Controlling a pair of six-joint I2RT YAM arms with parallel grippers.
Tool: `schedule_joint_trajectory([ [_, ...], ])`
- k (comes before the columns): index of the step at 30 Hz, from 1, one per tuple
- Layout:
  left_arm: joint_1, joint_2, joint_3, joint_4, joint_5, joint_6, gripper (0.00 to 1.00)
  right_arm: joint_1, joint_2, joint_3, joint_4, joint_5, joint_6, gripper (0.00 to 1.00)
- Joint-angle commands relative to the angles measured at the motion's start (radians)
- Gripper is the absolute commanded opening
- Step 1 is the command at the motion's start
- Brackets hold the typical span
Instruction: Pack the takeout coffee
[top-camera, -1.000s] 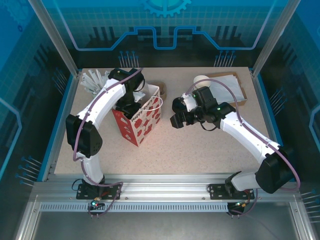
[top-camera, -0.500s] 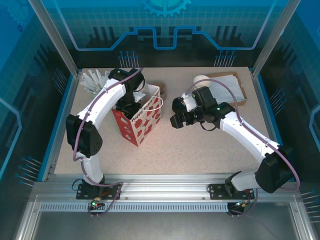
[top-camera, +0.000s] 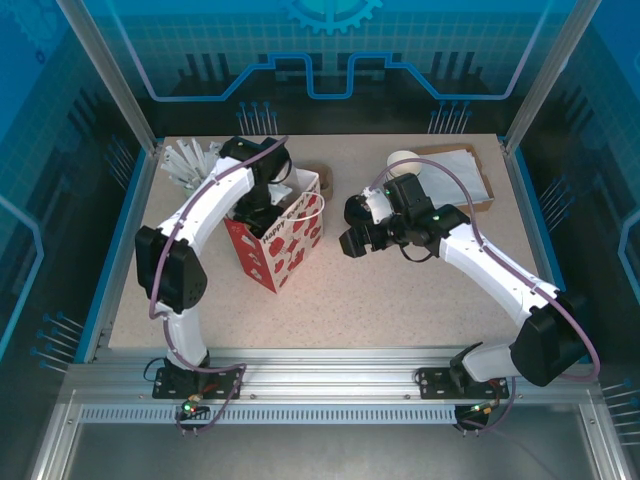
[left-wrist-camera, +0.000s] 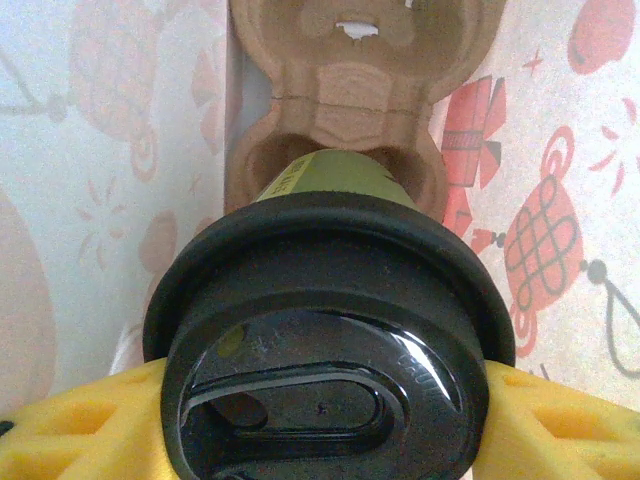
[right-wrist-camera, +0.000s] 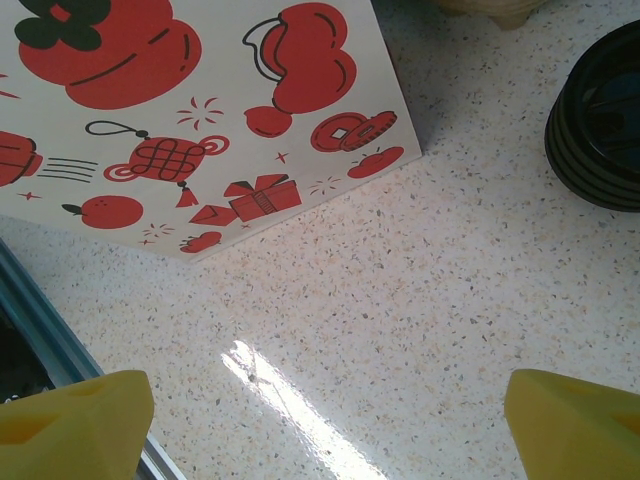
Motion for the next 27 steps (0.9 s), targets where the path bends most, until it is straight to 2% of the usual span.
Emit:
schedule_joint_trajectory([
  [1,0.006,0.016,-0.005,0.006,0.024,0.015,0.39,0.014,0.003,0.000,-0.001,-0.003,-0.016,0.92],
  [27,0.006,0.026,-0.007,0.008,0.017,0.010,0.39,0.017,0.014,0.001,-0.002,-0.006,-0.016,0.92],
])
